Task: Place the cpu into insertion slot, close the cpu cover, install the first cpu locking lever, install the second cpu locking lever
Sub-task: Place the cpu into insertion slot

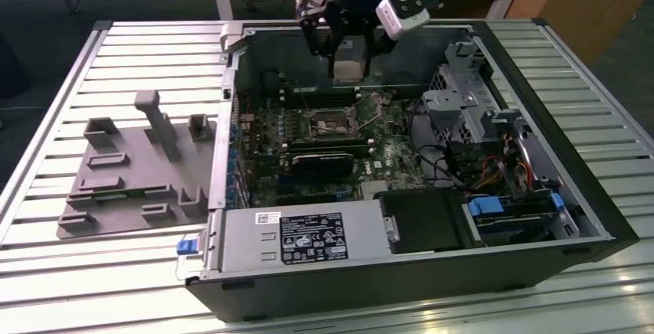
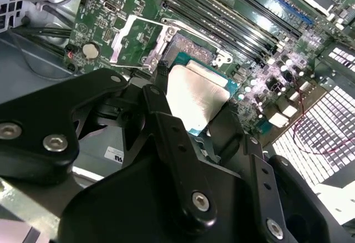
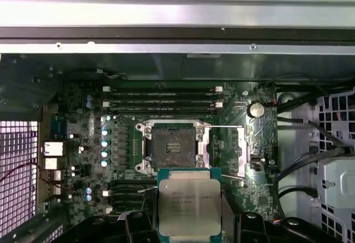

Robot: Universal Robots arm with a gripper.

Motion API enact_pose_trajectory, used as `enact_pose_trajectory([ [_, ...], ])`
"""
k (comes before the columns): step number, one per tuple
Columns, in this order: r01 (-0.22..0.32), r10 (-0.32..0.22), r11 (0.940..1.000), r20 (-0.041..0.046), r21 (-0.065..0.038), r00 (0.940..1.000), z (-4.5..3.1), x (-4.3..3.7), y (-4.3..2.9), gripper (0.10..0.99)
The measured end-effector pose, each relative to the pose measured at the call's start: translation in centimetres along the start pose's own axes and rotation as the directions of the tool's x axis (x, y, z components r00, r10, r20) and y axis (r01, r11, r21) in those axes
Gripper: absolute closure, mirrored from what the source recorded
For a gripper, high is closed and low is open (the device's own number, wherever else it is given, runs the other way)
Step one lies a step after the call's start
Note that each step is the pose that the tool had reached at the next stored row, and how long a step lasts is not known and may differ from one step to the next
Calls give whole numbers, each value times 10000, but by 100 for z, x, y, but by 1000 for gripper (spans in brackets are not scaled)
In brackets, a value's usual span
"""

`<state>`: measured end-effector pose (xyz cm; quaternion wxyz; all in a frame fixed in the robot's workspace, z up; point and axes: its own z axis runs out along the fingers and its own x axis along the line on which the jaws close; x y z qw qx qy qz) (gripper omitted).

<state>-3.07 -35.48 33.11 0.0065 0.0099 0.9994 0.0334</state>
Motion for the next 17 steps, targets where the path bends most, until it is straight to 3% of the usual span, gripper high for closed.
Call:
enact_pose_trajectory([
  [17, -6, 6, 10000, 44, 9, 10000, 224, 15, 31, 545],
])
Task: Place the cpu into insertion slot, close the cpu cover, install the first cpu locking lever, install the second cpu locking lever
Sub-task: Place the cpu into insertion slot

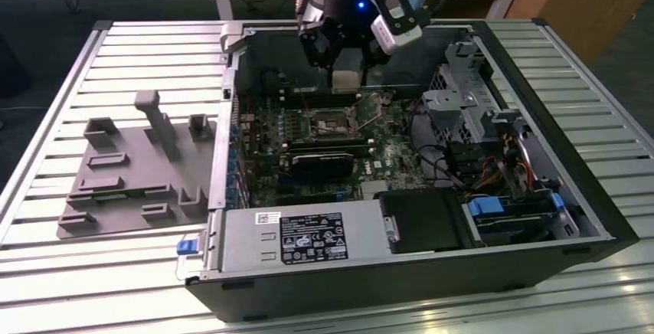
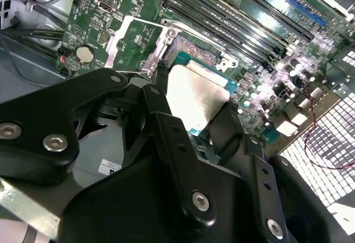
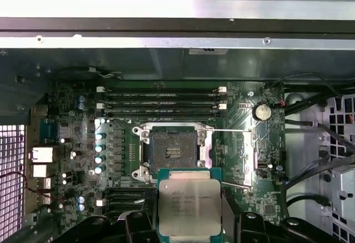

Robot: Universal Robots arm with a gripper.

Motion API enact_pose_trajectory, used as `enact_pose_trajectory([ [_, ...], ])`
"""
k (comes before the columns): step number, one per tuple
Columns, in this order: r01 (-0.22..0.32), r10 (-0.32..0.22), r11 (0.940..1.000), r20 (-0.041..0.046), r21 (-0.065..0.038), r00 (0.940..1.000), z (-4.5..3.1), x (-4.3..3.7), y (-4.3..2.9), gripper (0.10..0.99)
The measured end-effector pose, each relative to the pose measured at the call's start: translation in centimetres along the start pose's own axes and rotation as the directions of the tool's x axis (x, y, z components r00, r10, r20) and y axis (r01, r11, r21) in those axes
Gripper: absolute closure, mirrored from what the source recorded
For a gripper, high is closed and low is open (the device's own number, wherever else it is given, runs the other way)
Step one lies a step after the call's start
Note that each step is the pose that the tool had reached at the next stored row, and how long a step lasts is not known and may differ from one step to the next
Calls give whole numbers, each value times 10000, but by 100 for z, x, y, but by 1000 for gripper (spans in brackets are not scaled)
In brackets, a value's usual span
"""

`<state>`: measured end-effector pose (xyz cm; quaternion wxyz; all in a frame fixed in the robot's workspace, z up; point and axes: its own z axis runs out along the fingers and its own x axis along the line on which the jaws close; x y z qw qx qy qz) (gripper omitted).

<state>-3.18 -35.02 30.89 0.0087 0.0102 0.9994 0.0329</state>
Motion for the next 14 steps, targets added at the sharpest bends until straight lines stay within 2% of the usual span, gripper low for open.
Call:
enact_pose_trajectory([
  [4, -108, 108, 9999, 13, 4, 9999, 39, 3, 10, 545],
  [9, -603, 603, 9982, 46, 9, 9982, 91, 5, 7, 545],
  [14, -1509, 1509, 9885, 107, 20, 9885, 130, 6, 5, 545],
])
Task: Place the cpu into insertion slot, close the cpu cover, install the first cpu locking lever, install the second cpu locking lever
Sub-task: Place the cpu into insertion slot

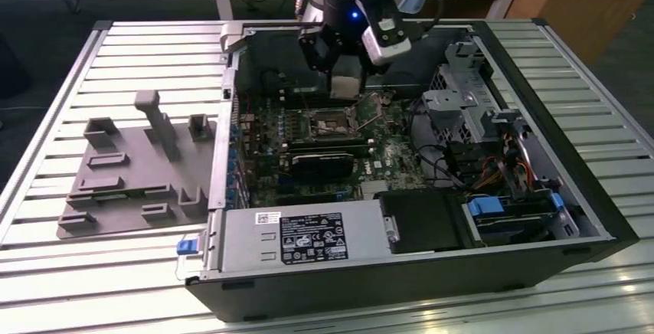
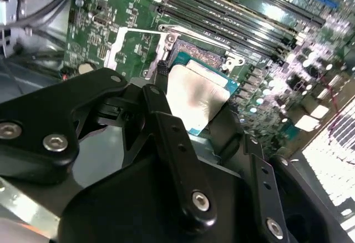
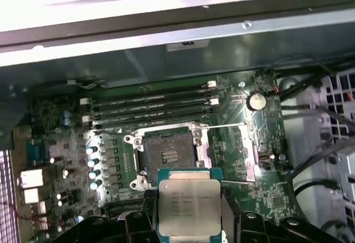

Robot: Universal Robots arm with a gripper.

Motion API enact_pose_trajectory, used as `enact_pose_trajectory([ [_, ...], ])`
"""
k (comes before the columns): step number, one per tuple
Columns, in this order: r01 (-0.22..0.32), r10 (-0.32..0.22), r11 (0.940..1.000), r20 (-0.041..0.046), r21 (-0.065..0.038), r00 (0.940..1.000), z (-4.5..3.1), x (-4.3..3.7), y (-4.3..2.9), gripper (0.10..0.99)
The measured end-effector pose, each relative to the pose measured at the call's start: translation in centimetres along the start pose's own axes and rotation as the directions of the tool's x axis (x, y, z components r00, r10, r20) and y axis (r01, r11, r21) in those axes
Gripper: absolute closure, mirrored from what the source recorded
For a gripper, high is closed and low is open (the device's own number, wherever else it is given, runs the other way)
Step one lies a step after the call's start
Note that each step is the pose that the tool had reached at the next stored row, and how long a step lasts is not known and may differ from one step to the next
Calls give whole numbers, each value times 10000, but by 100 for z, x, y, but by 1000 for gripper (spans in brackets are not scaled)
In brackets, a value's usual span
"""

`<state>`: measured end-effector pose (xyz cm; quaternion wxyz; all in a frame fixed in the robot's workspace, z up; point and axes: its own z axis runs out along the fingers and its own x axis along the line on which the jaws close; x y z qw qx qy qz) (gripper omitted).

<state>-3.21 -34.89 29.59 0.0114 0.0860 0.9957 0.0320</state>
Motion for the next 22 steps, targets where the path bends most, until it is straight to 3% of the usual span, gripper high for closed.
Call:
enact_pose_trajectory([
  [5, -901, 901, 9959, 61, 13, 9959, 31, 0, -2, 545],
  [10, -1800, 1799, 9837, 122, 22, 9836, 58, 1, -4, 545],
  [16, -2858, 2857, 9583, 198, 27, 9581, 80, 1, -5, 545],
  [22, -3848, 3845, 9230, 279, 37, 9227, 95, 2, -6, 545],
])
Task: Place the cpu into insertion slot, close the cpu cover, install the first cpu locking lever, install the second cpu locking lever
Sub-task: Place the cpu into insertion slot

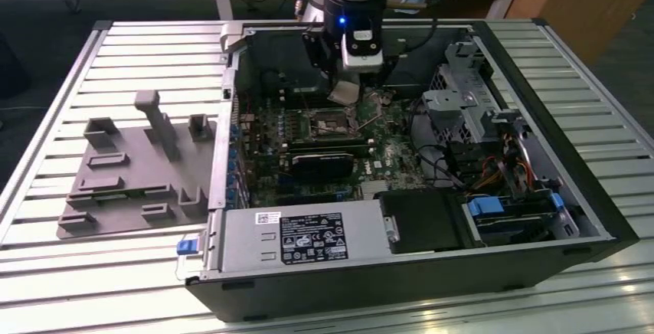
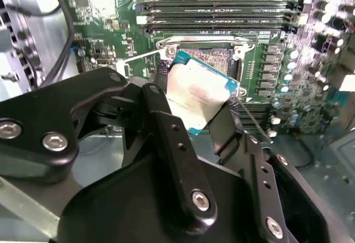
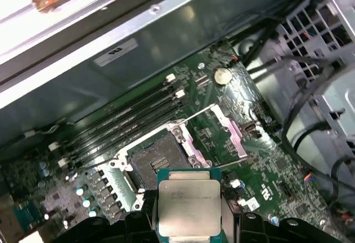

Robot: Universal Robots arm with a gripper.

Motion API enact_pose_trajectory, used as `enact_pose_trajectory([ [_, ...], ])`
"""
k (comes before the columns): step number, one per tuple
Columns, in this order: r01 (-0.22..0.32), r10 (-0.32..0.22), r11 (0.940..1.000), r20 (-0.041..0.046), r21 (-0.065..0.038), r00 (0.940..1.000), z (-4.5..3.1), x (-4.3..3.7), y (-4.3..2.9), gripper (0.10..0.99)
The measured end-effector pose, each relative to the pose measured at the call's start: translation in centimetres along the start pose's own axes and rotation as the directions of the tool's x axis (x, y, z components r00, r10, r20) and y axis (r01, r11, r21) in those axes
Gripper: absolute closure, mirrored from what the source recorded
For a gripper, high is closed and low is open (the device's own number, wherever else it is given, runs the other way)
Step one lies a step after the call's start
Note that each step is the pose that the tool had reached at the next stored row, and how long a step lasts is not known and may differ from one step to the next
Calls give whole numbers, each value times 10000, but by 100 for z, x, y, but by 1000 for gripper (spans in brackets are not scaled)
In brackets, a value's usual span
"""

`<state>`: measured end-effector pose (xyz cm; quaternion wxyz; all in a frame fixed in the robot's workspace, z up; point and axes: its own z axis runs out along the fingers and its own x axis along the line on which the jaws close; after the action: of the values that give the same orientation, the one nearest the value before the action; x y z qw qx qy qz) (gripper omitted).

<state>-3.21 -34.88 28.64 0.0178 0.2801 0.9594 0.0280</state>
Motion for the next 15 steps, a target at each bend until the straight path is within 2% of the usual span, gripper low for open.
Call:
enact_pose_trajectory([
  [4, -622, 622, 9981, 59, 37, 9980, 7, 0, 0, 545],
  [9, -1324, 1323, 9912, 126, 73, 9911, 16, 0, -1, 545],
  [11, -1595, 1594, 9871, 158, 91, 9871, 19, 0, -1, 545],
  [12, -1882, 1879, 9821, 194, 112, 9820, 23, 0, -1, 545],
  [15, -2327, 2323, 9724, 254, 145, 9723, 29, 1, -2, 545],
])
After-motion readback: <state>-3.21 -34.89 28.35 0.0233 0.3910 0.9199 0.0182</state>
